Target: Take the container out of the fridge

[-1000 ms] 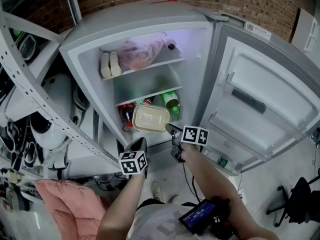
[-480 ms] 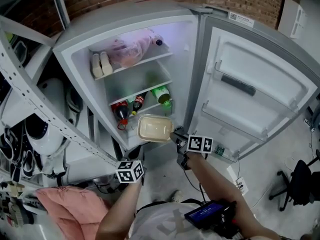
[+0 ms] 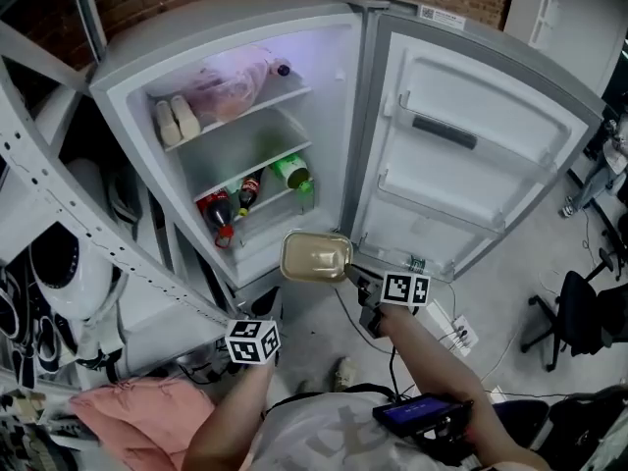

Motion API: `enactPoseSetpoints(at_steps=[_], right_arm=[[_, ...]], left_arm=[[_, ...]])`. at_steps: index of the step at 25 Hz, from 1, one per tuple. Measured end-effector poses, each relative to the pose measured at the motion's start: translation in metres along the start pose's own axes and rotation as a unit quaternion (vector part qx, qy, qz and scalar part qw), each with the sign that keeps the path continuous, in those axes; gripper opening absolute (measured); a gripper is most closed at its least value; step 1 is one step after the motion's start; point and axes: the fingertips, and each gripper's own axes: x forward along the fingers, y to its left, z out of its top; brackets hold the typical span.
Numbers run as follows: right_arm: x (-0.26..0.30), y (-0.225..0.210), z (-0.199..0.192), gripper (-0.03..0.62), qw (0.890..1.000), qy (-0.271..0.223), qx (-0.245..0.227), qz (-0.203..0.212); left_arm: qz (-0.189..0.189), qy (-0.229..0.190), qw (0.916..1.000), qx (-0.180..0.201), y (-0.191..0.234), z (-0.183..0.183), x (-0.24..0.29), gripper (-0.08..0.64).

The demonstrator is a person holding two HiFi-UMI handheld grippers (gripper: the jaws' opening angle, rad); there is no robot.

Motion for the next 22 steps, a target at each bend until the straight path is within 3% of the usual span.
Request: enactPoseSetpoints(at_steps=[9,22], right_arm=[[-0.072,-0.023,-0.024,0.043,0.998,-0.043,0.011,-0.041],[-0.17,-0.047,-0.066,0.043,0.99,-0.103,0.035,-0.088]], left_arm=[[-0.092,0.018,0.9949,0.037,-0.057,-0.02,-0.004,0.003],[-0.19,0.055,0.978,0.067,-0.129,-0.063,-0.004,0.003]])
